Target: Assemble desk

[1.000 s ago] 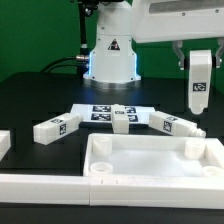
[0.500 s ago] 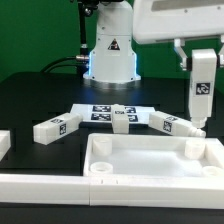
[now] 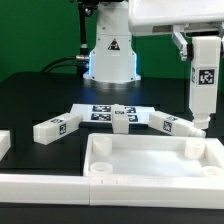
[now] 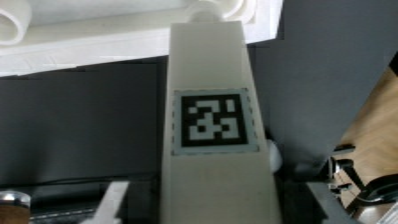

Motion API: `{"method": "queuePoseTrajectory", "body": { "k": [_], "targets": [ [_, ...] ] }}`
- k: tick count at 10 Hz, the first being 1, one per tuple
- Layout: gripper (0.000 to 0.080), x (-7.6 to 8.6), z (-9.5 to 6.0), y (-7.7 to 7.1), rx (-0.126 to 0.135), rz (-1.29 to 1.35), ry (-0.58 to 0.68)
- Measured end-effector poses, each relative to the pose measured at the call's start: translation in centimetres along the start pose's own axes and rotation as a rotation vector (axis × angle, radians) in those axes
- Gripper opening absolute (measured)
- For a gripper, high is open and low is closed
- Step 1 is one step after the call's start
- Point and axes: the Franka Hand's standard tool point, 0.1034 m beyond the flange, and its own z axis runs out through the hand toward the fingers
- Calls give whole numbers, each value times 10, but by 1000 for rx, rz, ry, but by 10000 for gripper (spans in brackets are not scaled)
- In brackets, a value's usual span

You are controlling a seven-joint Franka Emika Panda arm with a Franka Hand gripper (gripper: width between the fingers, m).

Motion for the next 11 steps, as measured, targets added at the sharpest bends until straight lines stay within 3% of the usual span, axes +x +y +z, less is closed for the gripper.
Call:
{"method": "queuePoseTrajectory", "body": {
  "k": [1,2,4,8,9,11],
  "targets": [
    [287,-7,10,-10,2,-25,-20],
    [287,-1,20,-16,1,-67,-36],
    [287,20,35,-7,-15,-186,-60],
    [287,14,39,-5,-20,-186,-57],
    [287,1,47,-2,-25,-193,-40],
    [287,-16,57,-15,-14,-199,-55]
  ]
}}
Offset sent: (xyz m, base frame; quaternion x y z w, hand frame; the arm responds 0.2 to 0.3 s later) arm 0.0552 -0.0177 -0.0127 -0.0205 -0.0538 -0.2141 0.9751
